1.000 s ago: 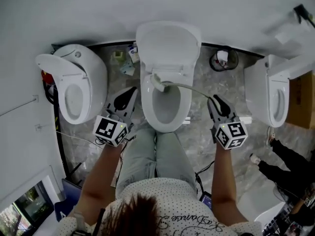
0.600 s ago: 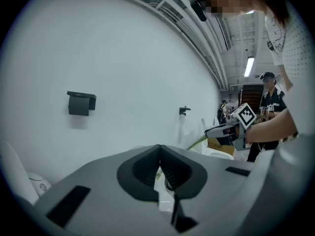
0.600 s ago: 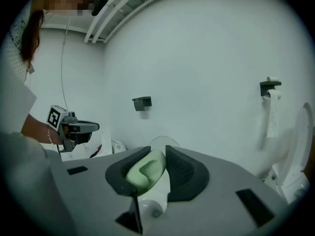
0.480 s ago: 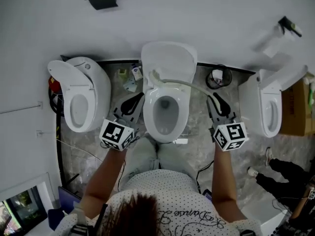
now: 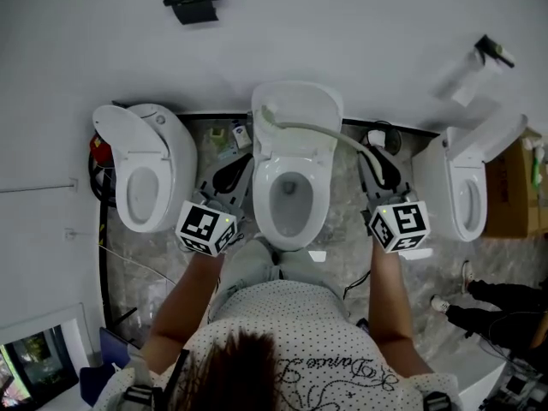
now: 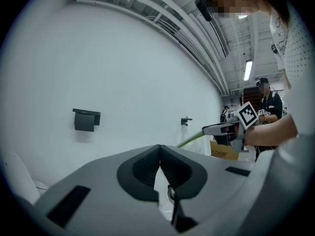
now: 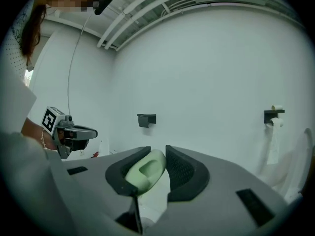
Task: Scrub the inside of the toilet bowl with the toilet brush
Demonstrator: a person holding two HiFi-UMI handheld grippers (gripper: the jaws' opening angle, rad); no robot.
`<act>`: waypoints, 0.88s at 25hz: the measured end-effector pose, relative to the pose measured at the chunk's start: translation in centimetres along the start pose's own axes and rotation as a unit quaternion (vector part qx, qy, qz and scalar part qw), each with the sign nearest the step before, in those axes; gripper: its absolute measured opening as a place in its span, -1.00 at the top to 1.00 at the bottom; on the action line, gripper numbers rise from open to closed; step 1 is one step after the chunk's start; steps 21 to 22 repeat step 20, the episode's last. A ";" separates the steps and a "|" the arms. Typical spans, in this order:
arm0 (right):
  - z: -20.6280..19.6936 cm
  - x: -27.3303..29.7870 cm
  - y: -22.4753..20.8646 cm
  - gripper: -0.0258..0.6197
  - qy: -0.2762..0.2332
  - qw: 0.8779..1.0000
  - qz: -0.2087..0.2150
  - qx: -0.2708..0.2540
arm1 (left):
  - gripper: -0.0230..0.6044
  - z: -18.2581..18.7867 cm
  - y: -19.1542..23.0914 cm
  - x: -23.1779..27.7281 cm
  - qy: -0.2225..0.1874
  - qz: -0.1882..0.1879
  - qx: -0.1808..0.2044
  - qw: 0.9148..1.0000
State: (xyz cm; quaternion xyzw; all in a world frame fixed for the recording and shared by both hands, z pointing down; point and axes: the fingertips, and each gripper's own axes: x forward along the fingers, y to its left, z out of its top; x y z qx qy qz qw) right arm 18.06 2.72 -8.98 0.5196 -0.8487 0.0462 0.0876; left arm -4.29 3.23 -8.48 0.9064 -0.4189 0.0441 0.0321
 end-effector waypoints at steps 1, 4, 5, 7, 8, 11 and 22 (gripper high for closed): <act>0.4 0.0 0.1 0.60 -0.003 1.000 -0.001 -0.004 | 0.92 0.2 0.1 -0.1 -0.003 0.000 0.000 1.000; 1.3 -0.3 0.5 0.60 -0.011 1.000 -0.005 -0.012 | 0.92 0.5 0.1 -0.6 -0.010 0.001 -0.001 1.000; 1.5 -0.4 0.6 0.60 -0.013 1.000 -0.006 -0.014 | 0.92 0.6 0.0 -0.7 -0.012 0.001 -0.001 1.000; 1.9 -0.5 0.8 0.60 -0.017 1.000 -0.008 -0.016 | 0.92 0.7 0.1 -1.0 -0.014 -0.001 -0.001 1.000; 2.1 -0.4 1.0 0.60 -0.020 1.000 -0.009 -0.016 | 0.92 0.8 0.2 -1.2 -0.014 -0.001 0.000 1.000; 2.7 -0.2 1.2 0.60 -0.025 1.000 -0.008 -0.016 | 0.92 1.2 0.3 -1.3 -0.016 0.000 0.000 1.000; 3.3 -1.1 1.1 0.60 -0.028 0.999 -0.008 -0.027 | 0.92 1.5 -0.8 -1.0 -0.020 -0.004 0.000 1.000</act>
